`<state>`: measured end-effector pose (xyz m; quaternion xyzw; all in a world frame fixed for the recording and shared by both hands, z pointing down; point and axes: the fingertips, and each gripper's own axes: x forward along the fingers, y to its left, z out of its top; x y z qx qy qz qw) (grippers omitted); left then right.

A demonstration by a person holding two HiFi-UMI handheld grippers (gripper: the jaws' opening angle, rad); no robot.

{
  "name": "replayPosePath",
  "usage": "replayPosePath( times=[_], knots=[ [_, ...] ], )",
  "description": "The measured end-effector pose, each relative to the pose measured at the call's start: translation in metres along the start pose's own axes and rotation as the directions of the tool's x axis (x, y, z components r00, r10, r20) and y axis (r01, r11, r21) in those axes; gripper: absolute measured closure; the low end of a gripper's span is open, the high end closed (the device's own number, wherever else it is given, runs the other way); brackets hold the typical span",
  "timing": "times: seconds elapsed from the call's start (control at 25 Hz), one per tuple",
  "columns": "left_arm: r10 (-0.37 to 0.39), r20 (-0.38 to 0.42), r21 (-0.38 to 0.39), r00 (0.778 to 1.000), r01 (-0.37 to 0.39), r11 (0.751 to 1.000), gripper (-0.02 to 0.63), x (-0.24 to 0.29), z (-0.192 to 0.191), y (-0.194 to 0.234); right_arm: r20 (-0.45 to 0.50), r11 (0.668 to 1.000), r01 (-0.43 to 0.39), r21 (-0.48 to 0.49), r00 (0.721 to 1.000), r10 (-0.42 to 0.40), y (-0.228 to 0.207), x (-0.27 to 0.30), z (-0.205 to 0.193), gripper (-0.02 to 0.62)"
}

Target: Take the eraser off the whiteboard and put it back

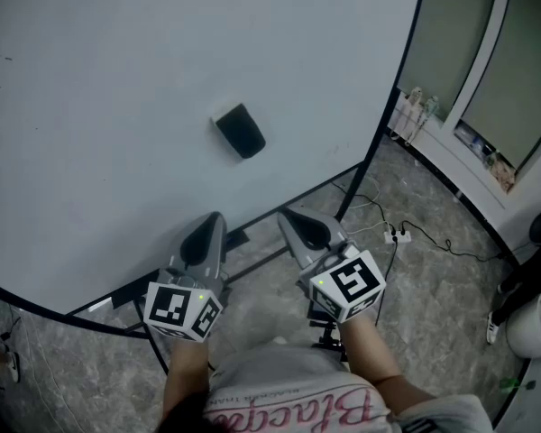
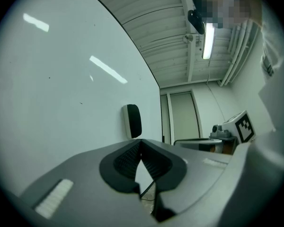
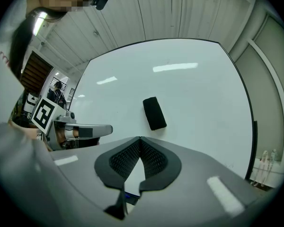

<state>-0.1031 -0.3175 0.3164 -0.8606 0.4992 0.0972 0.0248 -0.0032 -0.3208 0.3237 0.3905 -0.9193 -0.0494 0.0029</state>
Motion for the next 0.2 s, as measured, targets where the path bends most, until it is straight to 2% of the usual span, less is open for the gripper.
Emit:
replayPosePath(
  times=[0.2],
  knots=[
    [-0.002,-0.001,-0.003,1.0,0.002,1.0,0.607,-0.0009,-0.0011,0.001,-0.003,1.0,-0.001,0.001,1.0,0.001,0.0014,0.001,-0.0004,0.594]
  ],
)
